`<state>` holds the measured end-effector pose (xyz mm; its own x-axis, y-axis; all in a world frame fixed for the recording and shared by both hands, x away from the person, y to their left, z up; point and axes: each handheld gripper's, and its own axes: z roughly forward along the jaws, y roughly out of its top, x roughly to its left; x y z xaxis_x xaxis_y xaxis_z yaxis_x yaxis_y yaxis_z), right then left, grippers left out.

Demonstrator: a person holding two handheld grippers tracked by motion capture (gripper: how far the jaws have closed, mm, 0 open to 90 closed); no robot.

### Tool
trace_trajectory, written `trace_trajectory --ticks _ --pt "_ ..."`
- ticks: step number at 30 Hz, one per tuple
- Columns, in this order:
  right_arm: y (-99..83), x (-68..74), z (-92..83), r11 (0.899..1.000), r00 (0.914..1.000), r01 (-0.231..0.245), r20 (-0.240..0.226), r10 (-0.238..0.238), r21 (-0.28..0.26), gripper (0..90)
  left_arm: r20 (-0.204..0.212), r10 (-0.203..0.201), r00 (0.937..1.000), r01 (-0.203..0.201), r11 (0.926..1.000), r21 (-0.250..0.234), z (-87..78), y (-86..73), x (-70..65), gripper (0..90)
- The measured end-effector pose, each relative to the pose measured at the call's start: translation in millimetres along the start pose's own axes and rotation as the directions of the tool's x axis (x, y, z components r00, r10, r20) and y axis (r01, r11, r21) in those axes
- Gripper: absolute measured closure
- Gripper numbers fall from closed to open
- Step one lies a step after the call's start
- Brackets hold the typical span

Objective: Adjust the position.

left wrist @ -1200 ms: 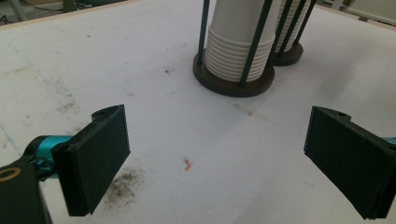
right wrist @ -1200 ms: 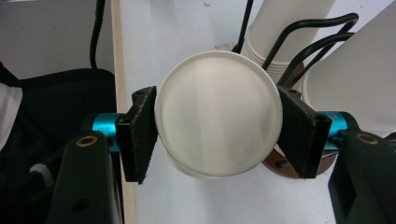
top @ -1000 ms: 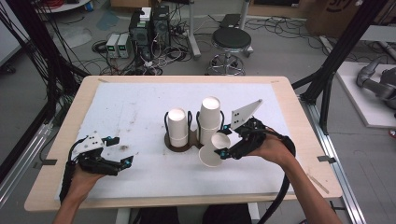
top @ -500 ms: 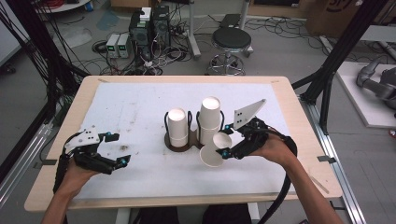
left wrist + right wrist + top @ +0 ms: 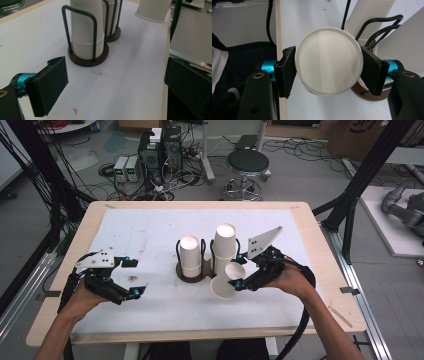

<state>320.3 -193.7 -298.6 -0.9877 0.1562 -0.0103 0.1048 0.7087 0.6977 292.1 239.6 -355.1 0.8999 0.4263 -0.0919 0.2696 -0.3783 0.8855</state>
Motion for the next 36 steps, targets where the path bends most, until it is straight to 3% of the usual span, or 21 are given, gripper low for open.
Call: trace_trajectory --ticks 6,18,28,36 --pt "1.7 0.5 1.1 1.000 1.0000 0.002 -0.002 -0.002 -0.027 35.9 0.049 0.011 0.9988 -0.010 0.9999 -0.008 6.4 10.4 -3.3 5.0" --pt "-1.4 1.5 8.6 0.995 0.9997 -0.014 -0.023 0.012 -0.100 35.9 0.102 0.038 0.9941 -0.035 0.9990 -0.028 24.5 26.9 -10.5 5.0" --pt "-5.6 1.6 14.2 0.982 0.9987 -0.035 -0.044 0.028 -0.185 35.9 0.138 0.049 0.9893 -0.046 0.9987 -0.024 40.5 34.2 -15.3 5.0" --pt "-9.9 3.8 20.6 0.966 0.9968 -0.052 -0.071 0.035 -0.254 35.9 0.189 0.072 0.9793 -0.063 0.9964 -0.057 54.6 37.9 -20.1 5.0"
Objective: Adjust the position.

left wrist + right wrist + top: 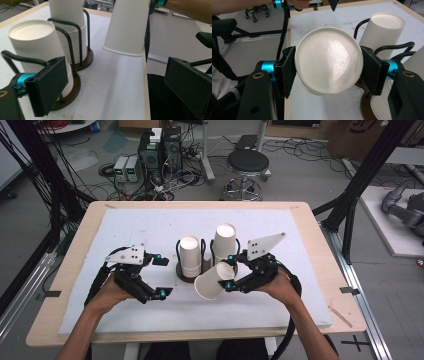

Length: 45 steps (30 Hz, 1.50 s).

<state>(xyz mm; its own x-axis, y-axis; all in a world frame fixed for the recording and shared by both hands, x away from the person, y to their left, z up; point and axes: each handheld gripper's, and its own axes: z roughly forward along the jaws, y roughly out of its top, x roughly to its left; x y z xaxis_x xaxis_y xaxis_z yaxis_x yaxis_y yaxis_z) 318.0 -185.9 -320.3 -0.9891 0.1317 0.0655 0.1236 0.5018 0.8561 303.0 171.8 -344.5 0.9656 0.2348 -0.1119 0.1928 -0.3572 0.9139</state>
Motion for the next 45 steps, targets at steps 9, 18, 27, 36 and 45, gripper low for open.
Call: trace_trajectory --ticks 9,18,27,36,45 --pt "-4.8 0.2 5.2 0.997 0.9991 -0.033 -0.027 0.032 -0.066 35.8 0.046 0.000 0.9989 0.001 0.9998 -0.018 19.1 1.2 -1.8 5.0" --pt "-9.0 -3.7 7.6 0.985 0.9969 -0.068 -0.049 0.061 -0.158 35.9 0.061 -0.008 0.9981 0.011 0.9989 -0.045 39.5 1.7 -1.8 5.0" --pt "-14.3 -6.3 11.4 0.976 0.9946 -0.090 -0.069 0.078 -0.198 35.8 0.076 -0.004 0.9971 0.008 0.9985 -0.053 54.4 1.3 -0.6 5.0" --pt "-15.3 -7.1 13.2 0.967 0.9929 -0.099 -0.088 0.080 -0.235 35.9 0.087 -0.009 0.9962 0.014 0.9982 -0.059 64.0 -0.3 -0.6 5.0" --pt "-16.0 -5.7 14.7 0.957 0.9908 -0.109 -0.108 0.082 -0.269 35.9 0.090 -0.013 0.9959 0.020 0.9973 -0.070 70.4 -1.8 -1.4 5.1"
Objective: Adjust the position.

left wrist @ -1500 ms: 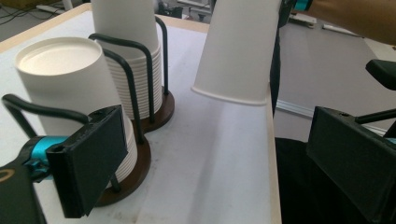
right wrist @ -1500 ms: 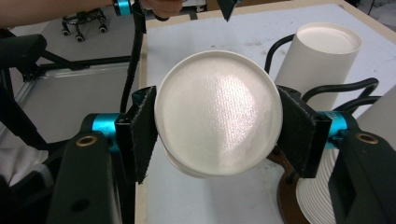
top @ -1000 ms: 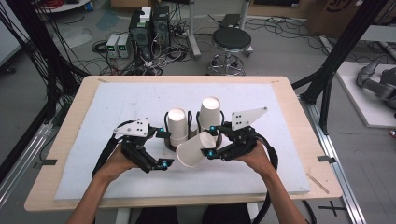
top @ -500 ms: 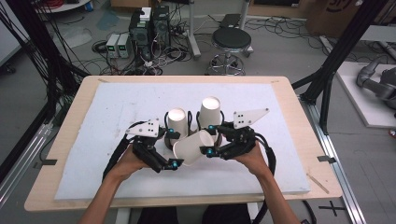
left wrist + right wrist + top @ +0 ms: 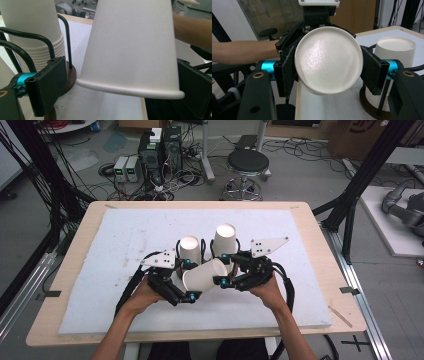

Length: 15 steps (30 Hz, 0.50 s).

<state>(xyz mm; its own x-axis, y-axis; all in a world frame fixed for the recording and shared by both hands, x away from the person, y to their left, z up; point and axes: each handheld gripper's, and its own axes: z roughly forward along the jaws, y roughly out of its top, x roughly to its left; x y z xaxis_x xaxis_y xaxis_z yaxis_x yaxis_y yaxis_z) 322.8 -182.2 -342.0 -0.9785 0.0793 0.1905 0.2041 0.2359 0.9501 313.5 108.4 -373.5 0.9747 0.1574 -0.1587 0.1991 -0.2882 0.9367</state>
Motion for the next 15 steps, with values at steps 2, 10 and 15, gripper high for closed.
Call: trace_trajectory --ticks 2,10,15 --pt "-0.4 -0.7 0.8 1.000 1.0000 0.004 -0.001 -0.004 -0.008 35.9 0.002 -0.002 1.0000 0.002 1.0000 -0.005 0.3 -0.2 -0.2 5.1" --pt "-4.6 -1.6 2.5 1.000 0.9999 -0.009 -0.008 0.009 -0.026 35.9 0.011 -0.015 0.9998 0.015 0.9997 -0.018 0.2 -2.5 -0.7 5.1" --pt "-9.4 -2.7 2.1 0.999 0.9996 -0.027 -0.007 0.027 -0.026 35.9 0.011 -0.010 0.9999 0.010 0.9998 -0.015 0.1 -2.5 -1.1 5.1"
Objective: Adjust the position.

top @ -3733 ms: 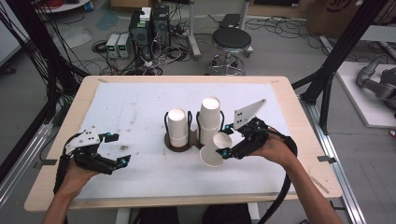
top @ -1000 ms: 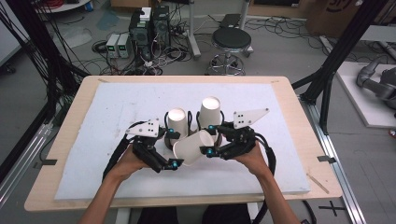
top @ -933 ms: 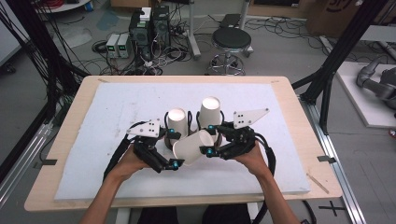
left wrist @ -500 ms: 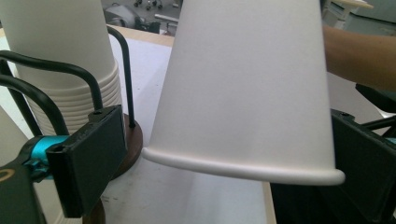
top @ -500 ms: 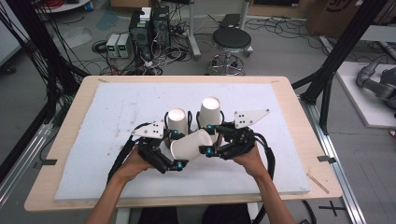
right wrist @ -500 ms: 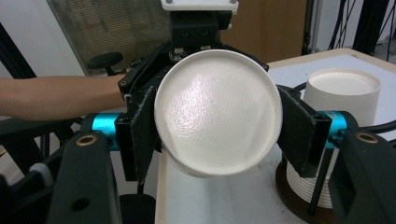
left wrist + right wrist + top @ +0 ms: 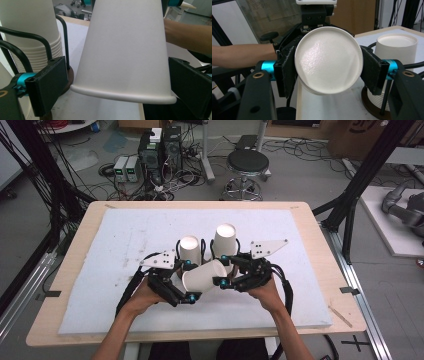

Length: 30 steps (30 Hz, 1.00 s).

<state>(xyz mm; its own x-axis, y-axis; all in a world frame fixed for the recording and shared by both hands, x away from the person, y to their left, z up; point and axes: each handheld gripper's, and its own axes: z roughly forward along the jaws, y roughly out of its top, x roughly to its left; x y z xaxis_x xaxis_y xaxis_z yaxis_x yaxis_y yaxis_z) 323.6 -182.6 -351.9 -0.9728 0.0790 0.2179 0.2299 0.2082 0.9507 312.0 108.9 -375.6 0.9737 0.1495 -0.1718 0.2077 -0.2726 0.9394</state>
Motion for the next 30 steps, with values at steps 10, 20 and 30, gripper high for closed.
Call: trace_trajectory --ticks 10,20,30 --pt "-0.2 -0.7 0.6 1.000 1.0000 0.001 -0.006 -0.001 -0.016 35.9 -0.006 -0.004 1.0000 0.004 0.9999 0.009 1.4 -0.4 -1.0 12.5" --pt "-0.5 -0.8 2.5 1.000 1.0000 0.002 -0.008 -0.003 -0.012 36.1 0.004 0.008 1.0000 -0.008 0.9999 0.015 0.9 -0.2 -1.4 19.5" --pt "-0.7 -2.2 2.2 1.000 1.0000 0.001 -0.009 -0.001 -0.009 36.9 0.001 0.012 0.9999 -0.012 0.9997 0.021 -0.6 -0.5 0.0 26.9"
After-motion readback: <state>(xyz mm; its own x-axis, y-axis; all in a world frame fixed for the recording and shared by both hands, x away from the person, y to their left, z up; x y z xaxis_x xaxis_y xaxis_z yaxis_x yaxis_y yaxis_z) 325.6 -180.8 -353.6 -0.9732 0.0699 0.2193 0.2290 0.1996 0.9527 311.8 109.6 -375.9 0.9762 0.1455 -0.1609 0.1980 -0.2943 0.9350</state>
